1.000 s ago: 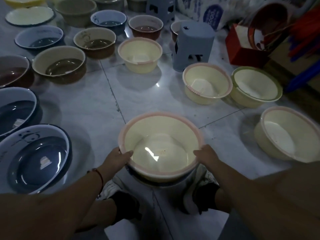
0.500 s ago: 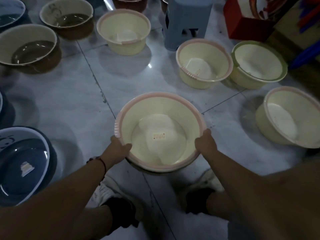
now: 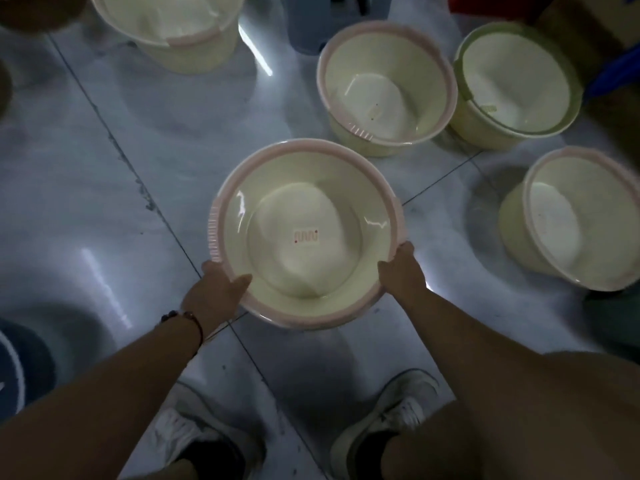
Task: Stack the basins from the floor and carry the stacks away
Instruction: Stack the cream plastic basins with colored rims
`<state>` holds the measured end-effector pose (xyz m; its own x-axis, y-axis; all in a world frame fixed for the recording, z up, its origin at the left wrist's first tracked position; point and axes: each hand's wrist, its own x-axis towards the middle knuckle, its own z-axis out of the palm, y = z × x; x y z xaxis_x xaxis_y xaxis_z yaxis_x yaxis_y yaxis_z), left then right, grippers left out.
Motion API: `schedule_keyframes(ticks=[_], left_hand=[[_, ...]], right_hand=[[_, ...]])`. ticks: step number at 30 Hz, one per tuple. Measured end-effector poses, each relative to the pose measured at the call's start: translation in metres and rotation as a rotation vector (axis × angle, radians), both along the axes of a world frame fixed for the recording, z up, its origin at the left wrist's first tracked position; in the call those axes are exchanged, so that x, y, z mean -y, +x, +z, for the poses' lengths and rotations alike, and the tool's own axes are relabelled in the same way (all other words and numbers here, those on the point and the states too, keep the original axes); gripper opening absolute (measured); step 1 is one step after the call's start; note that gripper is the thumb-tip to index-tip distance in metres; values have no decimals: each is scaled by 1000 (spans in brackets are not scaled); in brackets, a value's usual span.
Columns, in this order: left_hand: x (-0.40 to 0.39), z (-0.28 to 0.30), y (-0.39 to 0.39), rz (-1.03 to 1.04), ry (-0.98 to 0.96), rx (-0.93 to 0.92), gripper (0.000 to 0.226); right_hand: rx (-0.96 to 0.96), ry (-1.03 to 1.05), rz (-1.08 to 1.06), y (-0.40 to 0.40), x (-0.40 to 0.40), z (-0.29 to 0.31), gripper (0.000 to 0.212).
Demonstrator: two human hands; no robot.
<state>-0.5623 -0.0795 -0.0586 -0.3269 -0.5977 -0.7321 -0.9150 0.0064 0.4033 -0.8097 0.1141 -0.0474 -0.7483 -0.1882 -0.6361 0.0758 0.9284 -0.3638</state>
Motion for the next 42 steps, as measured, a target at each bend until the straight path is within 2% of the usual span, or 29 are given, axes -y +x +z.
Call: schedule_keyframes(ticks=[2,4,7,13,19,24,30,35,42], left_hand=[[0,33,0,-251,-8,232,84],[-11,85,-14,-527,-174,392,77],[-36,177,-56,-787,-378,334,75],[-101,342,-169,-1036,-411,188,76],[-179,419,-280,-1185,-421,53,75],[-229,422,-355,-1256,-422,-2,74],[-250,389,-423,-1346,-408,47,72],[-257,329,-476,-1405,-358,90,71],[-257,211,-544,-1476,-373,188,70]], right_hand=[[39,21,129,-9,-5,38,71],[-22,92,293,-17,-13,87,79],[-110,156,460,-30,-39,176,75],[-214,178,418,-82,-129,336,71],[-210,269,279,-147,-232,417,72],[-198,334,229,-197,-286,432,73],[-135,358,220,-252,-312,396,75],[-45,406,266,-306,-320,336,75],[43,441,346,-382,-327,227,72]])
